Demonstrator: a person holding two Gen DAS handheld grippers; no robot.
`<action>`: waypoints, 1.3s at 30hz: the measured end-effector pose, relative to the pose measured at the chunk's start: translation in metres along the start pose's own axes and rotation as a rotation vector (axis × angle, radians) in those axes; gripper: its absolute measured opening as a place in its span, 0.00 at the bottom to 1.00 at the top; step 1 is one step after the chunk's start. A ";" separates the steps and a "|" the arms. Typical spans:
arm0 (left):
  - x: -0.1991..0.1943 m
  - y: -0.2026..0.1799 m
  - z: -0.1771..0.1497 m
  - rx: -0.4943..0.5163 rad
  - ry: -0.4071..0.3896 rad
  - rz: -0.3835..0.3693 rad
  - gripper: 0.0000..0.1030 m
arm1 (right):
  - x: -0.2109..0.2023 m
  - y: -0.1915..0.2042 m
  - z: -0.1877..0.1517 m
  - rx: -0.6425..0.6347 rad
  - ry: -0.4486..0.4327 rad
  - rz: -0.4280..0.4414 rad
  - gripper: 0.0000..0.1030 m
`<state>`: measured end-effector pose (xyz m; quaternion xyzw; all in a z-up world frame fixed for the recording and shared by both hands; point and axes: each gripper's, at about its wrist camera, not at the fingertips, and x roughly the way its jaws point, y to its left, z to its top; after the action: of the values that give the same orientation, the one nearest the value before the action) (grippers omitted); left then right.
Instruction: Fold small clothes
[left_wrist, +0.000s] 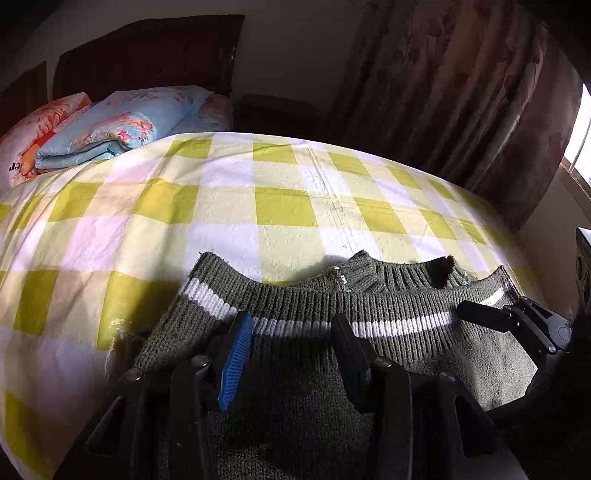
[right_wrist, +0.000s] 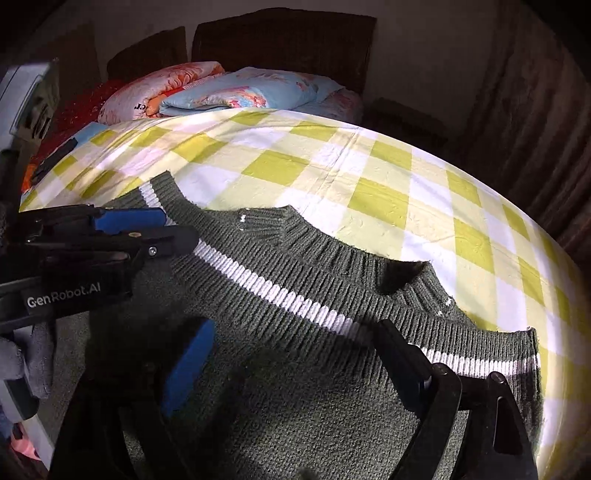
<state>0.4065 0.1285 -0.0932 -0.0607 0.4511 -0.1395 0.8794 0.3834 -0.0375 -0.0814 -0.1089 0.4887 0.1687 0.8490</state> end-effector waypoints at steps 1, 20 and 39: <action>0.000 0.000 0.000 0.000 0.001 -0.001 0.44 | 0.000 -0.005 -0.001 0.017 0.009 0.013 1.00; -0.014 0.007 0.012 -0.205 0.006 -0.088 0.39 | -0.019 -0.117 -0.044 0.182 -0.010 -0.124 1.00; -0.019 0.069 -0.011 -0.322 -0.050 -0.309 0.29 | -0.017 -0.117 -0.044 0.176 -0.011 -0.106 1.00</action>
<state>0.3998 0.2000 -0.1009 -0.2719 0.4310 -0.1971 0.8376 0.3861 -0.1638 -0.0860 -0.0590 0.4904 0.0805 0.8658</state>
